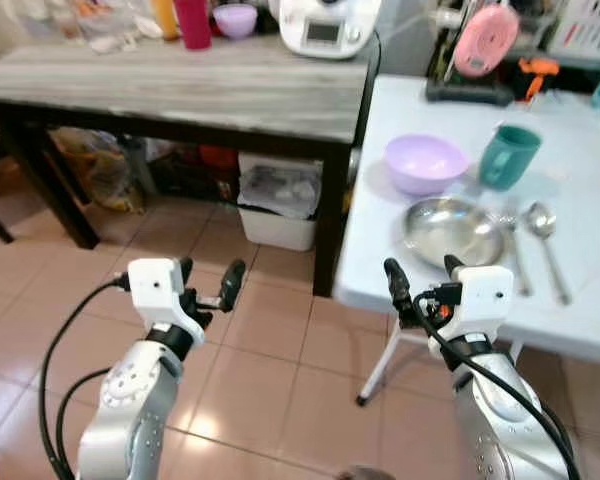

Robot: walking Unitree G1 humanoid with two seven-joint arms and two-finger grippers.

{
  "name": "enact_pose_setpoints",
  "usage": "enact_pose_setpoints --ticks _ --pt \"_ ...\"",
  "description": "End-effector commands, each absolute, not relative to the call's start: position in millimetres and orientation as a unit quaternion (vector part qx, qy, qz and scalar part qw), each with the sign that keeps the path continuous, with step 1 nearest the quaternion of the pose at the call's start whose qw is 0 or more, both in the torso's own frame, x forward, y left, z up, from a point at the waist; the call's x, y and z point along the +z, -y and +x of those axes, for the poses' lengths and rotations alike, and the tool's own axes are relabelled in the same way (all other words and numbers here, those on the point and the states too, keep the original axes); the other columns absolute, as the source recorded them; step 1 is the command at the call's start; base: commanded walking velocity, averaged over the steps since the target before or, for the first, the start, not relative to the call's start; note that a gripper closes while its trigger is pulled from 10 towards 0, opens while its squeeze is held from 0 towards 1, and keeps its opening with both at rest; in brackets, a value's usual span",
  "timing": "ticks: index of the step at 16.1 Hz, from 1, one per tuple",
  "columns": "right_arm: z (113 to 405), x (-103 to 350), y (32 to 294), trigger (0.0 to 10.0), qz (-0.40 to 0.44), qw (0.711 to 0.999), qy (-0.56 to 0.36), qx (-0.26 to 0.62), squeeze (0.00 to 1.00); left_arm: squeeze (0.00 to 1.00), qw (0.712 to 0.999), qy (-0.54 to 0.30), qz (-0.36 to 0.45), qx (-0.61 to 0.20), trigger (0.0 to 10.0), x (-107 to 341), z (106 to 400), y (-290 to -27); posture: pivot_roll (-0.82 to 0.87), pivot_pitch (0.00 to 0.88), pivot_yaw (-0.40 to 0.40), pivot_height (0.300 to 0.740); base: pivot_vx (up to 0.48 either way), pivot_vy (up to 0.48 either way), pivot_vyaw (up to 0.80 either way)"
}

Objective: Setting the table

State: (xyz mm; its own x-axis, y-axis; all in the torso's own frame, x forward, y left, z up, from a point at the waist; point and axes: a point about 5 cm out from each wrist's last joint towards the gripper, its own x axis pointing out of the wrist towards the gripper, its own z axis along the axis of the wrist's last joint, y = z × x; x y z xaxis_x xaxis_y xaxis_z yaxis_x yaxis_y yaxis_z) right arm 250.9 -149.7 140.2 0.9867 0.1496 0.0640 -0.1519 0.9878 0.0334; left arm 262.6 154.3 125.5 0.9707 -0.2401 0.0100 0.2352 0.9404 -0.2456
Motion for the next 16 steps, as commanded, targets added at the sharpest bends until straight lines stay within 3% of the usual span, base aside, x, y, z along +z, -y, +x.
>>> enact_pose_setpoints --ticks 1,4,14,16 --pt "249.7 144.0 154.7 10.0 0.015 0.997 0.034 0.065 0.0 0.0 0.985 -0.02 -0.121 -0.122 10.0 123.4 262.7 -151.9 -0.15 0.117 0.034 0.74 0.0 -0.472 0.0" --pt "248.6 144.4 153.2 10.0 0.015 0.997 0.034 0.065 0.0 0.0 0.985 -0.023 -0.121 -0.124 10.0 123.2 262.8 -151.3 -0.15 0.119 0.039 0.74 0.0 -0.446 0.0" --pt "246.6 145.6 151.6 10.0 0.001 0.997 0.041 0.067 0.0 0.0 0.99 -0.008 -0.109 -0.093 10.0 123.1 264.7 -158.9 -0.16 0.129 0.05 0.74 0.0 0.0 0.0" --pt "246.8 145.8 149.2 10.0 -0.003 0.996 0.043 0.073 0.0 0.0 0.989 -0.011 -0.113 -0.099 10.0 123.1 264.4 -158.4 -0.15 0.127 0.052 0.74 0.0 0.0 0.72"
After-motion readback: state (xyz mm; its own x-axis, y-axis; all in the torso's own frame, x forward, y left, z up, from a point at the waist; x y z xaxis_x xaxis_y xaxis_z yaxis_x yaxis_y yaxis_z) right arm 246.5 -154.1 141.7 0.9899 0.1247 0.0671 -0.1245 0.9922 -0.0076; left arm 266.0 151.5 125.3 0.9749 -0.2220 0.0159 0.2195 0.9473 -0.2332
